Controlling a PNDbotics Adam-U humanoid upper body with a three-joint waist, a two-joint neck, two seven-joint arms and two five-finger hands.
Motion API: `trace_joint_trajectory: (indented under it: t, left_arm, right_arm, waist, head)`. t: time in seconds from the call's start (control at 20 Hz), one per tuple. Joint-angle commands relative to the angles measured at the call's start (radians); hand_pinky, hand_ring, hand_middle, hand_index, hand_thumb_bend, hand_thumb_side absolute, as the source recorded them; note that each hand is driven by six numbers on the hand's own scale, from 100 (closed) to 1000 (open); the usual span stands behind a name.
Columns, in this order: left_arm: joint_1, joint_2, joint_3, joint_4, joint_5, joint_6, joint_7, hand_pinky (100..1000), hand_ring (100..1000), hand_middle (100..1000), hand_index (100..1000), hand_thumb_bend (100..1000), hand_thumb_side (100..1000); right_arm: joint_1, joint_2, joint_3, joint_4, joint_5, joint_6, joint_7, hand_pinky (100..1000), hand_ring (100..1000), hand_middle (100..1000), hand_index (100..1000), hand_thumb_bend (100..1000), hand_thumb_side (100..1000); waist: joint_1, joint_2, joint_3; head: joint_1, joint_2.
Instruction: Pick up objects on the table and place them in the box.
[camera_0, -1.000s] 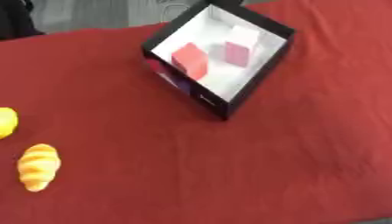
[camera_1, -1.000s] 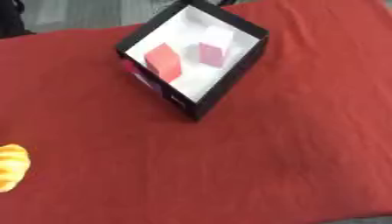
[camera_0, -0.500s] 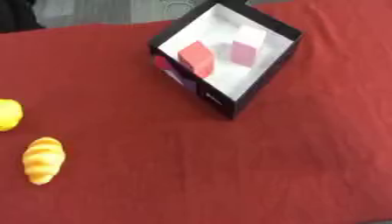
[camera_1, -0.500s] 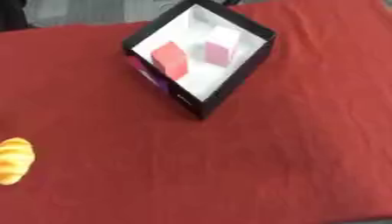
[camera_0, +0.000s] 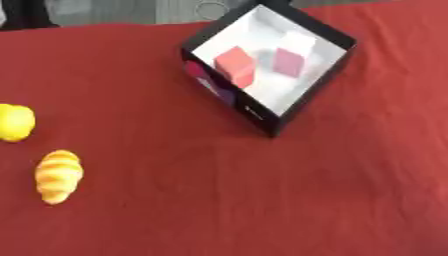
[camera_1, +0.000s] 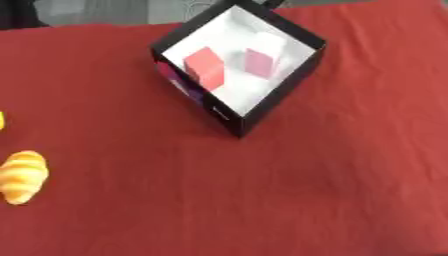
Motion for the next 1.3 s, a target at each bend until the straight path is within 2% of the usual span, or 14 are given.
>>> trace_joint_trajectory:
  t: [0.05,0.4,0.55,0.75,1.3]
  left_arm:
    - [-0.003,0.016,0.026,0.055,-0.019,0.001,-0.006,802,783,714,871,204,509]
    - [-0.031,-0.021,0.002,0.188,-0.086,0.026,-0.033,812,794,728,878,322,432]
    - [-0.052,-0.041,-0.01,0.261,-0.123,0.049,-0.022,811,792,726,874,323,435]
    - [-0.068,-0.066,-0.024,0.331,-0.146,0.05,-0.039,811,792,718,869,319,480]
    - [-0.115,-0.124,-0.063,0.412,-0.216,0.053,-0.11,794,776,692,863,340,493]
  right_arm:
    - [0.001,-0.011,-0.014,-0.018,0.011,-0.01,-0.001,889,842,811,899,100,624]
    - [-0.001,-0.002,-0.01,-0.012,0.019,-0.009,0.007,890,842,809,900,100,633]
    - [-0.003,0.003,-0.011,-0.01,0.023,-0.005,0.009,890,842,808,900,100,637]
    - [-0.006,0.007,-0.012,-0.009,0.026,0.0,0.011,891,842,808,900,100,640]
    - [-0.013,0.016,-0.01,-0.003,0.03,0.006,0.021,893,842,806,901,100,651]
  waist:
    - [-0.014,-0.009,0.001]
    - [-0.013,-0.006,-0.012]
    - [-0.01,-0.004,-0.018]
    - [-0.008,-0.001,-0.023]
    - [-0.01,0.004,-0.028]
  head:
    - [0.005,-0.005]
    - [0.019,-0.007]
    - [0.046,-0.01]
    - [0.08,-0.009]
    - [0.08,-0.016]
